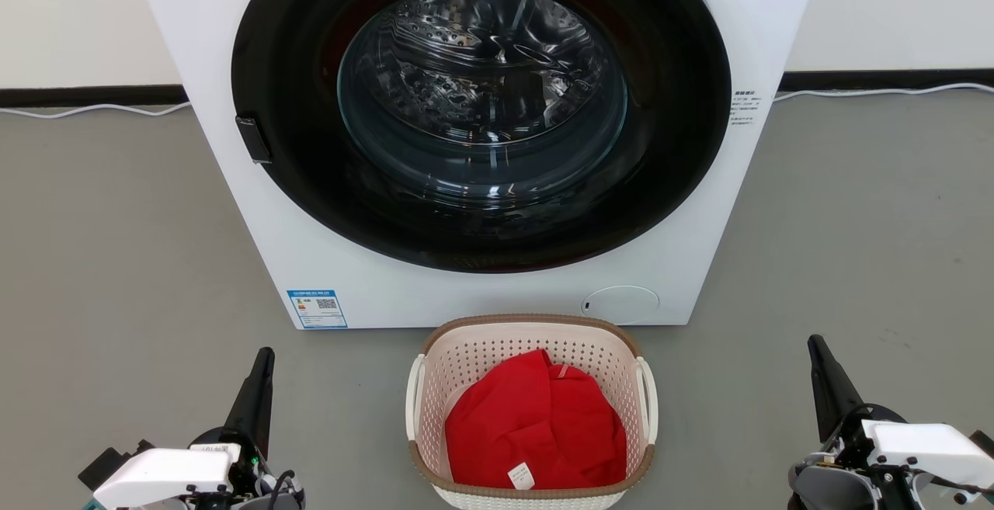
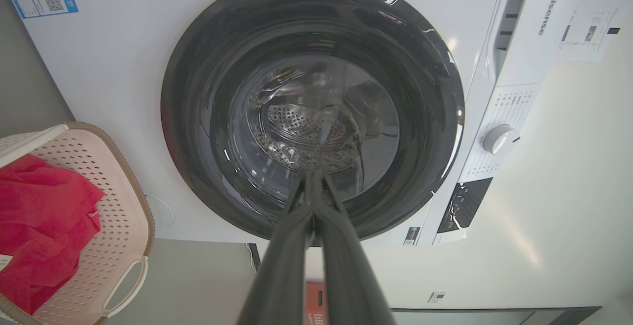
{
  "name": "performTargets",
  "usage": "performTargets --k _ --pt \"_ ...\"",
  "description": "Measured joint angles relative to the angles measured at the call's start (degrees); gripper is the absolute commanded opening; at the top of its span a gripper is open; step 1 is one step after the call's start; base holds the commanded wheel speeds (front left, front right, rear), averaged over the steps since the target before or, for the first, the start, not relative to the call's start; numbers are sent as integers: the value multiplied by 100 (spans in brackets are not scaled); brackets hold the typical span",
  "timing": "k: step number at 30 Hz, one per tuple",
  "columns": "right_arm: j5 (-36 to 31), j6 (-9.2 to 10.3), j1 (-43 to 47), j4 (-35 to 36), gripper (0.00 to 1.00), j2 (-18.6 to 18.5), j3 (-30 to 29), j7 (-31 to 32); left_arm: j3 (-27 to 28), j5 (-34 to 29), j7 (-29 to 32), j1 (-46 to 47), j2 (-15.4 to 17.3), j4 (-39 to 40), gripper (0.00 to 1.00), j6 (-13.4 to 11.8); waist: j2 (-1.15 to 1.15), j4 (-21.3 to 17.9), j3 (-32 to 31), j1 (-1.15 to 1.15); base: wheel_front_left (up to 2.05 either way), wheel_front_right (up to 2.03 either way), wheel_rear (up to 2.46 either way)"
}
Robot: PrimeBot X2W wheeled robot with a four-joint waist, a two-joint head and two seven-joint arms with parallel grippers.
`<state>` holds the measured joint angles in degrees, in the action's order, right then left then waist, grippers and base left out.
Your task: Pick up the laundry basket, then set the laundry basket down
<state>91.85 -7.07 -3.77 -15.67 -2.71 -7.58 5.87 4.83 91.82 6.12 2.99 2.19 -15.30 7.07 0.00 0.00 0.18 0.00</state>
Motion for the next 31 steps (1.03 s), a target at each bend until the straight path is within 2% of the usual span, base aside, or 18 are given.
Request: performTargets --k 31 --pt "0 0 0 0 0 0 -1 0 0 0 0 0 0 0 0 0 0 0 0 0 0 0 0"
